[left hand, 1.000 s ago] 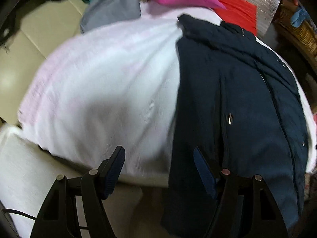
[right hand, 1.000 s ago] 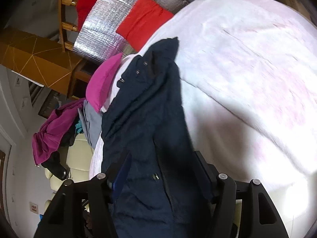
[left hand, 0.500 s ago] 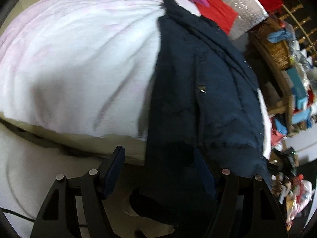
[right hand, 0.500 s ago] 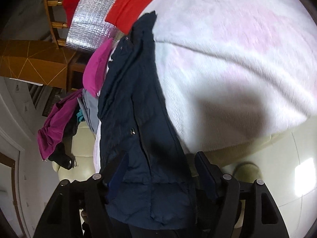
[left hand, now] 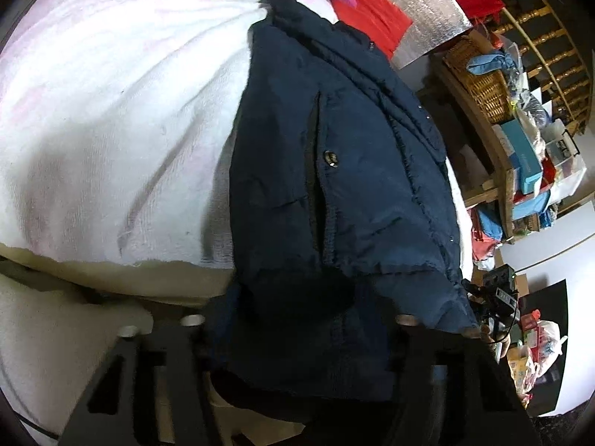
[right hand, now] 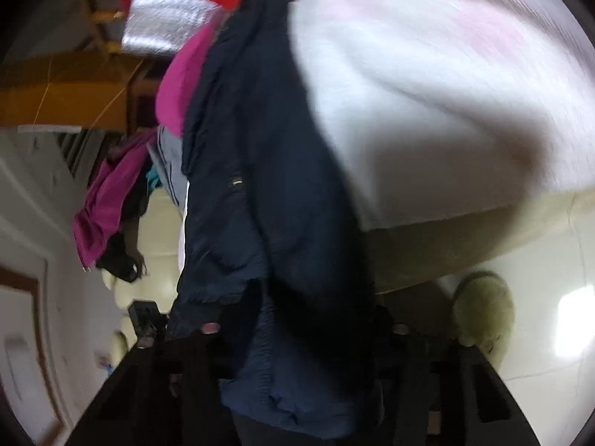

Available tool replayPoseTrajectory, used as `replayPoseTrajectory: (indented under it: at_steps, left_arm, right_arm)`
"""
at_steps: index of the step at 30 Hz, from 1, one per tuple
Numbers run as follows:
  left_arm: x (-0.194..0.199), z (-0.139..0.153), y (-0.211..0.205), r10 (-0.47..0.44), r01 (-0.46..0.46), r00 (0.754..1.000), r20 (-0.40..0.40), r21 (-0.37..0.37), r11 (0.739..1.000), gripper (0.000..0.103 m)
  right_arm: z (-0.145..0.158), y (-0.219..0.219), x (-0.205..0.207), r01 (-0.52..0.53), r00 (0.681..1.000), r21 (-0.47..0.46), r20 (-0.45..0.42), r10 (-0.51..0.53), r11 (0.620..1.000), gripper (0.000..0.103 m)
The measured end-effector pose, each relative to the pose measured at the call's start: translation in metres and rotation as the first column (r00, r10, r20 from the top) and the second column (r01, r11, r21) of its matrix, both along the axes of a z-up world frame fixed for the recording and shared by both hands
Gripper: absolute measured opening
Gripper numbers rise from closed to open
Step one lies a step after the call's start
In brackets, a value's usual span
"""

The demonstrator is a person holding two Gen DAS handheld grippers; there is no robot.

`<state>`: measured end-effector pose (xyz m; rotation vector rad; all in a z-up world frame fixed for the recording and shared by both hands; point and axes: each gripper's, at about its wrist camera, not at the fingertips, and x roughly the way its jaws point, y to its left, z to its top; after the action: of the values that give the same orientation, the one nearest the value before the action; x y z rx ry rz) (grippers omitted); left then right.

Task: Fold large clothes
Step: 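Lift the navy jacket off the bed with both tools, letting it hang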

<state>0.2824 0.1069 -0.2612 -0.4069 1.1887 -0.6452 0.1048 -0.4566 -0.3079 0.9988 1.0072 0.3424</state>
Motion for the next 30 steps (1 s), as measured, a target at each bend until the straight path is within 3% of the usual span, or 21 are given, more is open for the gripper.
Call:
replayPoseTrajectory:
  at_steps: [1,3,7,10,16,18,19,20,21,24,30]
  left_arm:
    - [-0.001,0.001,0.001,0.003,-0.003,1.000,0.003,0.008,1.000,0.050]
    - [-0.004,0.000,0.005,0.013,-0.013,1.000,0.011,0.044,0.999,0.051]
    - [-0.007,-0.009,0.018,0.044,-0.042,0.999,-0.024,0.059,0.997,0.071]
    - [-0.007,-0.012,0.018,0.028,-0.027,0.999,-0.038,0.042,0.999,0.078]
    - [-0.003,-0.024,0.000,-0.039,0.037,0.996,-0.086,-0.024,0.999,0.079]
    - [-0.004,-0.022,-0.007,-0.056,0.051,0.995,-0.078,-0.055,0.997,0.079]
    - [-0.005,-0.020,-0.009,-0.062,0.057,0.995,-0.075,-0.069,0.996,0.075]
    - [-0.006,-0.018,-0.011,-0.069,0.064,0.995,-0.067,-0.082,0.995,0.068]
    - [-0.006,-0.016,-0.011,-0.073,0.067,0.995,-0.063,-0.085,0.994,0.052]
    - [-0.006,-0.004,-0.007,-0.063,0.058,0.997,-0.045,-0.110,0.992,0.032]
    - [-0.001,0.034,-0.007,-0.041,0.048,0.998,0.050,-0.132,0.990,0.023]
  right_arm:
    - [0.004,0.000,-0.002,-0.013,1.000,0.011,0.024,0.012,1.000,0.040]
    - [0.011,0.001,-0.003,-0.027,0.998,-0.001,0.048,0.027,1.000,0.040]
    - [0.002,0.002,-0.002,-0.016,1.000,-0.012,-0.007,0.016,1.000,0.040]
    - [-0.009,0.001,0.001,0.012,0.999,0.028,-0.041,-0.011,1.000,0.052]
    - [-0.014,0.007,0.006,0.009,0.998,0.023,-0.065,-0.008,1.000,0.053]
    - [-0.012,0.009,0.006,0.002,0.998,0.019,-0.060,-0.001,1.000,0.048]
    - [-0.008,0.014,0.009,-0.002,0.999,0.008,-0.052,0.002,1.000,0.037]
    - [-0.005,0.015,0.009,-0.006,0.999,-0.009,-0.045,0.005,1.000,0.032]
    - [0.001,0.016,0.009,-0.011,0.999,-0.028,-0.034,0.010,1.000,0.030]
    - [0.021,0.020,0.008,-0.026,0.999,-0.081,0.016,0.028,0.996,0.022]
    - [0.065,0.018,0.011,-0.007,0.988,-0.113,0.151,0.024,0.994,0.019]
